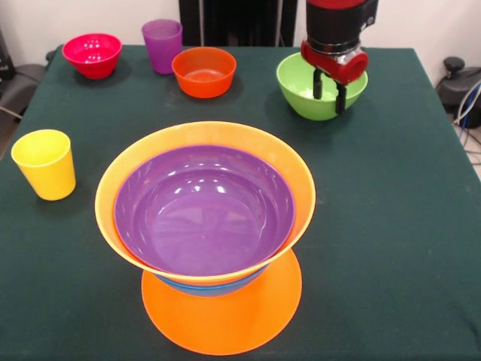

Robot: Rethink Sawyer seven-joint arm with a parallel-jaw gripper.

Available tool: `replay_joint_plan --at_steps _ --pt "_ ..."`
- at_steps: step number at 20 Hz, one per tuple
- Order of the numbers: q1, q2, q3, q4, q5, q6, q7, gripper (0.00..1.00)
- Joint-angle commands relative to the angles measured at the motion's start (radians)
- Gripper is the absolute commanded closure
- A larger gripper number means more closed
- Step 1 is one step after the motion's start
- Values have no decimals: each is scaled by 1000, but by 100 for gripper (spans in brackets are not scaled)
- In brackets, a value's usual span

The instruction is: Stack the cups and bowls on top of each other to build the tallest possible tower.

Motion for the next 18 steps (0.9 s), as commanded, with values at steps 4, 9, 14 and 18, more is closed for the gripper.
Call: replay_joint_plan --at_steps 4,9,14,18 --pt "-29 82 75 14 21 -105 176 0" --pt "-22 89 72 15 24 -116 180 0" --pt "-23 94 74 18 24 -123 178 0" --pt "-24 91 74 10 12 -116 158 100"
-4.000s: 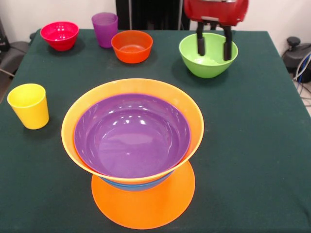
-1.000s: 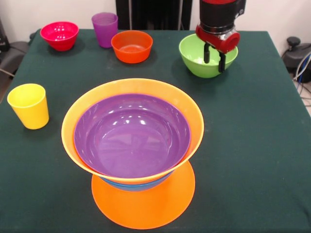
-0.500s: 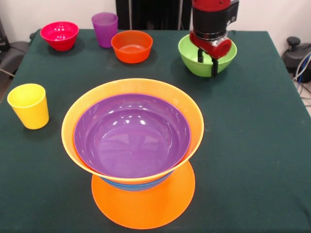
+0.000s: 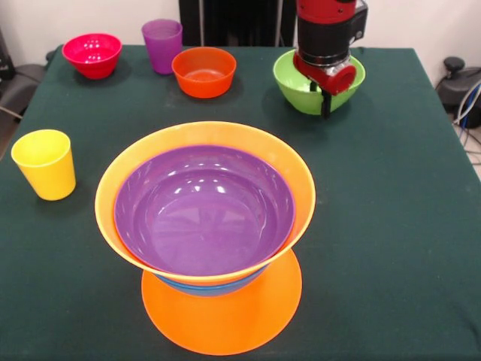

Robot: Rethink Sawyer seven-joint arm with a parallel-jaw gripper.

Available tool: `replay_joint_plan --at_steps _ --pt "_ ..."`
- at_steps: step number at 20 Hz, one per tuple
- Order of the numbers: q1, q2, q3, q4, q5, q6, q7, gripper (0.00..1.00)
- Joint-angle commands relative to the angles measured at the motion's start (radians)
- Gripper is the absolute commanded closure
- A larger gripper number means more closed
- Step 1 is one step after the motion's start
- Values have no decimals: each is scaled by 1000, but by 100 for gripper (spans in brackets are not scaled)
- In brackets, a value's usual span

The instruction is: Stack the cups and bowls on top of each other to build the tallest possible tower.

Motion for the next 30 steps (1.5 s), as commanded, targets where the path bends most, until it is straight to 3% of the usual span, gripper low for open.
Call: replay_joint_plan --at_steps 1,3,9,15,21,30 --pt "-12 35 73 -2 9 -53 148 100" --pt "-22 25 77 -6 17 -5 141 100" --pt "-29 -108 41 16 31 119 130 100" --pt "0 -185 -22 -41 28 266 103 100" --pt "66 -222 -153 -192 -25 488 91 100" --pt "128 -184 -281 -442 -113 741 89 100"
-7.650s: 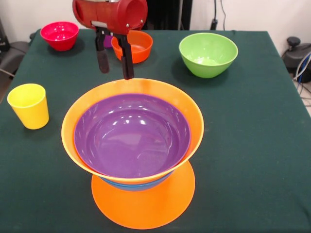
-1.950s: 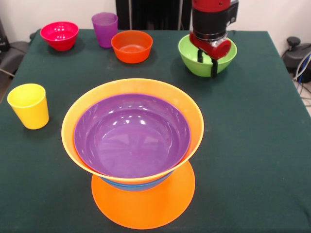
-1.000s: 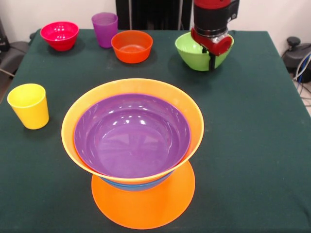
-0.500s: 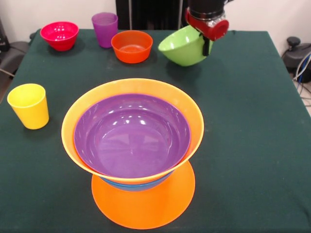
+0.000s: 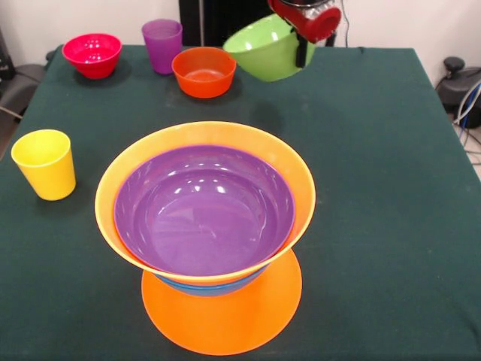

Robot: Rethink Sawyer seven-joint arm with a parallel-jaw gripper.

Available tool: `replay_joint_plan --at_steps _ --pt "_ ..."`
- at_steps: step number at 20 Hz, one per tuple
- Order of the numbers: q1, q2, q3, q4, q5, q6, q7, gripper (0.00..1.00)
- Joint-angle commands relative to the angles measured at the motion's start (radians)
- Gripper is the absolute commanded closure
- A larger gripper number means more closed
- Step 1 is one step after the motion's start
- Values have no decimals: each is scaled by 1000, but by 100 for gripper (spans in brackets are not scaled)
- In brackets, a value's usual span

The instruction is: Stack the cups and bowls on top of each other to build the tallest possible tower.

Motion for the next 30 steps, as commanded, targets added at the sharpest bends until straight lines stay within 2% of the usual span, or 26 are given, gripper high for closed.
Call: replay_joint_plan --at_steps 1,8,11,14,17,27,30 --pt "44 22 -64 -265 -96 218 82 100" --pt "54 81 -113 -482 -158 370 60 100" --pt "30 104 -94 -564 -159 402 32 100" --pt "3 143 -78 -696 -175 501 -10 100" --pt "-6 169 -77 -787 -190 570 -23 100" --pt "-34 295 -71 -1072 -233 673 -59 100" --pt "-47 361 -75 -1201 -251 719 -89 100"
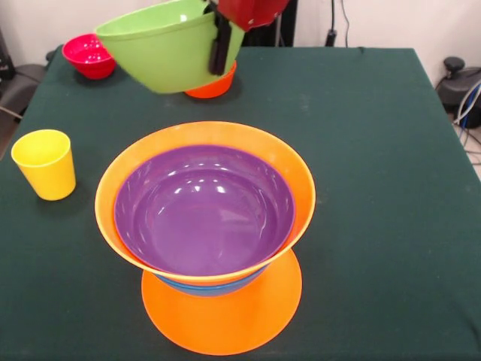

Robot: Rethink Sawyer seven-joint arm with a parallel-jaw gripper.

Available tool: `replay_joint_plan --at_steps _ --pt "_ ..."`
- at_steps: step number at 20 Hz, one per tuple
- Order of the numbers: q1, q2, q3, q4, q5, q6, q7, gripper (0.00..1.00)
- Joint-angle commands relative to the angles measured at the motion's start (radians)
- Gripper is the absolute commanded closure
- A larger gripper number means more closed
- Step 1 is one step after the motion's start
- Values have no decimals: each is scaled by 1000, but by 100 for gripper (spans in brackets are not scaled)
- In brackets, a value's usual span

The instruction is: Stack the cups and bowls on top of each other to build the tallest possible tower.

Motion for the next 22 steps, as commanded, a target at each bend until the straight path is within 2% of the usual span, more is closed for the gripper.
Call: replay_joint_plan --at_steps 1,6,11,15,22 --pt "-27 166 52 -316 -89 173 -96 100" --pt "-42 252 44 -496 -80 267 -121 100" --pt "-41 319 19 -617 -60 327 -106 100" --pt "-40 353 1 -662 -38 342 -92 100" --pt "-40 371 -41 -712 -9 389 -95 100"
